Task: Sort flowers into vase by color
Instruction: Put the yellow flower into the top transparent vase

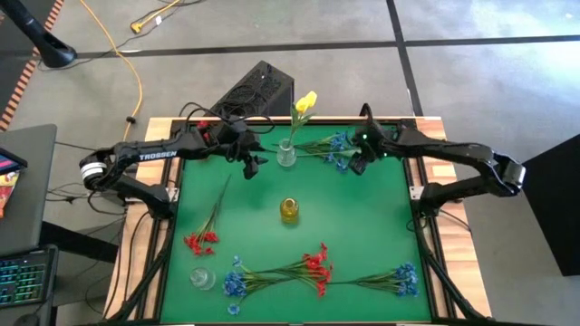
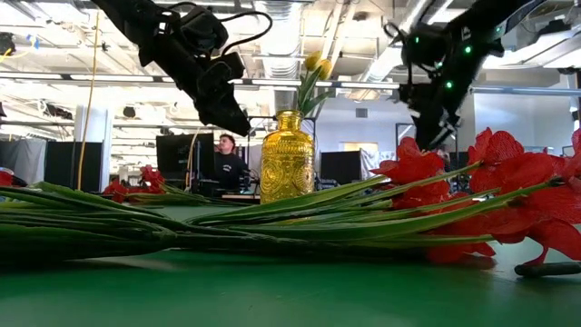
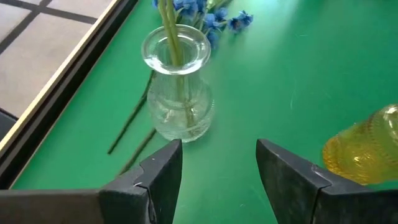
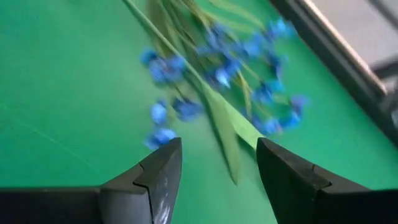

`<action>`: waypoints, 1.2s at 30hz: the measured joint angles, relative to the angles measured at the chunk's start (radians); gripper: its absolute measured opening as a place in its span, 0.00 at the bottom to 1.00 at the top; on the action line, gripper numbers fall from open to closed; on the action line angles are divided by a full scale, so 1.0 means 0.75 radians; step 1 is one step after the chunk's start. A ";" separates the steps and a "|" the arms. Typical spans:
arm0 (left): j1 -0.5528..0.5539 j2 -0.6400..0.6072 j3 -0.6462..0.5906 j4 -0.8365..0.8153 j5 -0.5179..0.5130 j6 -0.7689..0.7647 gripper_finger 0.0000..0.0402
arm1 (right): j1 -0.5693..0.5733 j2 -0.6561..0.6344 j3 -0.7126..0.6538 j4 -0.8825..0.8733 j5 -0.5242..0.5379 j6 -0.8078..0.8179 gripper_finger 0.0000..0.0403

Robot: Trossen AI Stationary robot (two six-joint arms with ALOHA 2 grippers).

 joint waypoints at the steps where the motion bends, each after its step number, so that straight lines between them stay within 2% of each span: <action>1: -0.001 0.000 0.000 0.001 0.000 0.001 0.48 | -0.024 0.013 0.000 -0.009 -0.005 0.002 0.58; 6: 0.000 0.000 0.000 0.025 -0.001 0.003 0.48 | -0.104 0.101 0.001 0.025 -0.083 -0.219 0.58; 9: -0.001 0.001 0.000 0.026 0.000 -0.001 0.48 | -0.107 0.159 0.001 0.058 -0.114 -0.399 0.58; 12: -0.001 0.001 0.000 0.017 0.000 -0.013 0.48 | -0.105 0.220 0.001 0.079 -0.114 -0.491 0.58; 21: 0.000 0.001 0.000 0.022 -0.033 -0.004 0.48 | -0.104 0.372 0.001 0.270 -0.074 -0.501 0.58; 31: 0.000 0.001 0.000 0.016 -0.034 -0.003 0.48 | -0.107 0.522 0.001 0.354 -0.033 -0.531 0.58; 36: 0.000 0.001 0.000 0.016 -0.035 -0.004 0.48 | -0.101 0.540 0.006 0.339 -0.008 -0.529 0.47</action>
